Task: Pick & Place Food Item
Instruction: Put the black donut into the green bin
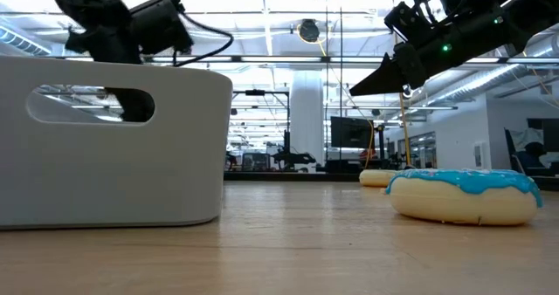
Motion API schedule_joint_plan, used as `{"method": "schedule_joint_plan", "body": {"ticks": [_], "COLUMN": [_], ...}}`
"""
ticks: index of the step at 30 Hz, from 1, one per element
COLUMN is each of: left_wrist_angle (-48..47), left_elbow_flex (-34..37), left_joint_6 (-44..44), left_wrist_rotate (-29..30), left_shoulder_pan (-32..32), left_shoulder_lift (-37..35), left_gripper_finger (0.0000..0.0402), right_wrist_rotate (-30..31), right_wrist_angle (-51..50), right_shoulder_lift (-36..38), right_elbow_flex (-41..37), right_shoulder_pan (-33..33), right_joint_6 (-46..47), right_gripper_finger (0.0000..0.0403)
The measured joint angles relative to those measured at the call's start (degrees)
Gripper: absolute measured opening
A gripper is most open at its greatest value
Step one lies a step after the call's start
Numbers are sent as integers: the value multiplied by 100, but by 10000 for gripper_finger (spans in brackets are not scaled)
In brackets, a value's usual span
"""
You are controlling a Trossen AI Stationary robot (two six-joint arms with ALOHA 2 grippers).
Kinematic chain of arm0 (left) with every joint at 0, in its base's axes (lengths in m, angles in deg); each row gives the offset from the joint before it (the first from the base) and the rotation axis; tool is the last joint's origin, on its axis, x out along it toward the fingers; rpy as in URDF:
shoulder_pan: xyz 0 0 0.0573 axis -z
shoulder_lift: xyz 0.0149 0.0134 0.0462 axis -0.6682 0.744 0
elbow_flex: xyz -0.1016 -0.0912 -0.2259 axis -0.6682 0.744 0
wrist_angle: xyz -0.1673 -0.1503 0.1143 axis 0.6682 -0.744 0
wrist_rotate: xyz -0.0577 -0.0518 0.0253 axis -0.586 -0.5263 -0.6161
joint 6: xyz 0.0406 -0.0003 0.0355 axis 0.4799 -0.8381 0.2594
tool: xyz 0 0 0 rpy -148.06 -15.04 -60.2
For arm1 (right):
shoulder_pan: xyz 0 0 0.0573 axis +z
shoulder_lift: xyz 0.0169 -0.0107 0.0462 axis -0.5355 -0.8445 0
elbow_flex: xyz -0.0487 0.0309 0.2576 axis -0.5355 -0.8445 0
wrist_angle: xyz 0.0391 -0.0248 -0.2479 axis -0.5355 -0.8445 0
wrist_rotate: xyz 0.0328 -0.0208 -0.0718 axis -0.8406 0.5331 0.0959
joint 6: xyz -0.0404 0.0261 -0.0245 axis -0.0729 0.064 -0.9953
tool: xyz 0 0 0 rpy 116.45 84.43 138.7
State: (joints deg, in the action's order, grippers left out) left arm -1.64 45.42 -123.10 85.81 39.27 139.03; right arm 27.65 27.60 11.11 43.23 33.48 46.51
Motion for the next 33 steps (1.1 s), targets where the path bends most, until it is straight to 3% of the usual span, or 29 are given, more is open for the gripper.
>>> {"method": "schedule_joint_plan", "body": {"ticks": [11,16,27,33], "left_wrist_angle": [-1942,-2783,-2246,-2242], "left_elbow_flex": [-1572,-1762,-1265,-1265], "left_joint_6": [669,738,1192,1510], "left_wrist_rotate": [-17,-58,182,505], "left_shoulder_pan": [1,11,7,-8], "left_shoulder_lift": [-2,-3,423,866], "left_gripper_finger": [4,11,151,196], "right_wrist_rotate": [0,0,-2,-2], "right_wrist_angle": [-40,-39,-33,-33], "right_shoulder_lift": [0,0,0,0], "right_elbow_flex": [0,0,0,0], "right_shoulder_pan": [0,0,0,0], "right_joint_6": [0,0,-10,-7], "right_gripper_finger": [196,196,196,196]}}
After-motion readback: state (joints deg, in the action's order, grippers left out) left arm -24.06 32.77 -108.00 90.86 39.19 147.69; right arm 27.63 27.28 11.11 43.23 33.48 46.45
